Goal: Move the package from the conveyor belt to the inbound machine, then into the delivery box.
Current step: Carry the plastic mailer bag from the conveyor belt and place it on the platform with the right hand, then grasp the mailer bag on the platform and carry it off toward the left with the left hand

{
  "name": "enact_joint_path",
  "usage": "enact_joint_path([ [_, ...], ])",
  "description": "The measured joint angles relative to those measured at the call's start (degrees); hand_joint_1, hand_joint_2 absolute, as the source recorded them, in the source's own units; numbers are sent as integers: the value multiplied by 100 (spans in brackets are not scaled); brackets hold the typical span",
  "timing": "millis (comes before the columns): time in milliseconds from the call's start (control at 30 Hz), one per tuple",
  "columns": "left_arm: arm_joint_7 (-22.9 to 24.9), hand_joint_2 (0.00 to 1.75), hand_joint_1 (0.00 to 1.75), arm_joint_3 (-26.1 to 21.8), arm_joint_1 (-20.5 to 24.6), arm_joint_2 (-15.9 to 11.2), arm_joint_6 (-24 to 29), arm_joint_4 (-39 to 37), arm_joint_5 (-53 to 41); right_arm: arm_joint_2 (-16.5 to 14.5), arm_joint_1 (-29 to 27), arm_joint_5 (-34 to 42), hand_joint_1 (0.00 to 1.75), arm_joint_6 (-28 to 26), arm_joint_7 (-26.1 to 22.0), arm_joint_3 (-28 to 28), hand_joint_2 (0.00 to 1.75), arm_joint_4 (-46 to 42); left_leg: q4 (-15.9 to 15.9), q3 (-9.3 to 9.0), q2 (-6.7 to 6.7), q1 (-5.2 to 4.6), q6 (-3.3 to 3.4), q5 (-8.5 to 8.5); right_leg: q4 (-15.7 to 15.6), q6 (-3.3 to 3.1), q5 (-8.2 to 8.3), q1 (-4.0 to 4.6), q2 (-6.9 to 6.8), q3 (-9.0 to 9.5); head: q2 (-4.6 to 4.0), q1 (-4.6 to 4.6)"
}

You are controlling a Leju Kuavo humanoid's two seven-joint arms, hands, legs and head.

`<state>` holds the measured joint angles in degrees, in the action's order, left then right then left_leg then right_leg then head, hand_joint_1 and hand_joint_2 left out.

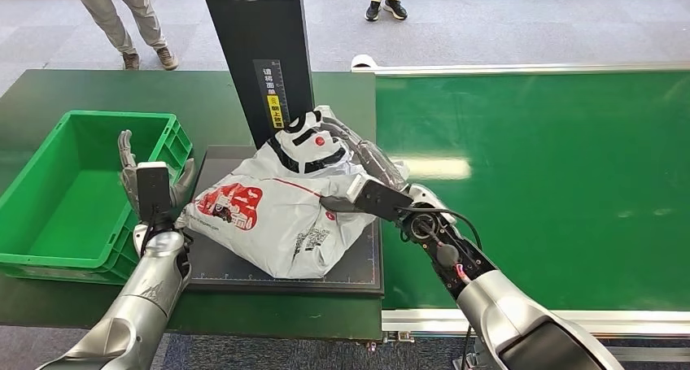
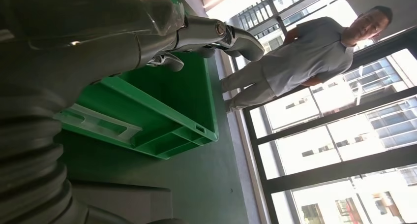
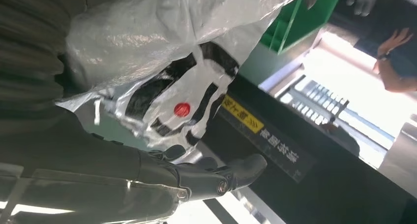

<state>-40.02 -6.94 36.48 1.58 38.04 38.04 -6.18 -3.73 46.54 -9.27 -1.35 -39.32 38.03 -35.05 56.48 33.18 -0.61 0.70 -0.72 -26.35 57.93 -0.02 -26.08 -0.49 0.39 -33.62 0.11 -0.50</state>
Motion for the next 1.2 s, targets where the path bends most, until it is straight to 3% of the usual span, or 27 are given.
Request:
enact_joint_path([
  [200, 0, 175, 0, 78, 0, -58, 88, -1, 76, 24, -15, 276, 0, 990, 16, -35, 175, 114, 0, 0, 0, 0, 0, 0, 0, 0, 0, 0, 0, 0, 2, 1],
  [400, 0, 175, 0, 90, -39, -157, 161, 1, 70, 164, -341, 674, 0, 29, -57, -289, 175, -586, 0, 0, 0, 0, 0, 0, 0, 0, 0, 0, 0, -2, 2, -1],
  [933, 0, 175, 0, 91, -49, -158, 170, -1, -37, 444, -843, 1149, 0, -4, -57, -855, 175, -1648, 0, 2, 0, 0, 0, 0, 0, 0, 0, 0, 0, -3, 2, 0],
  [1200, 0, 175, 0, 89, -51, -158, 14, -1, 41, 460, -1066, 1899, 0, -42, 13, -1456, 175, -2221, 0, 3, -1, -1, 0, 0, -1, 0, 0, -1, 0, -3, 2, 0],
])
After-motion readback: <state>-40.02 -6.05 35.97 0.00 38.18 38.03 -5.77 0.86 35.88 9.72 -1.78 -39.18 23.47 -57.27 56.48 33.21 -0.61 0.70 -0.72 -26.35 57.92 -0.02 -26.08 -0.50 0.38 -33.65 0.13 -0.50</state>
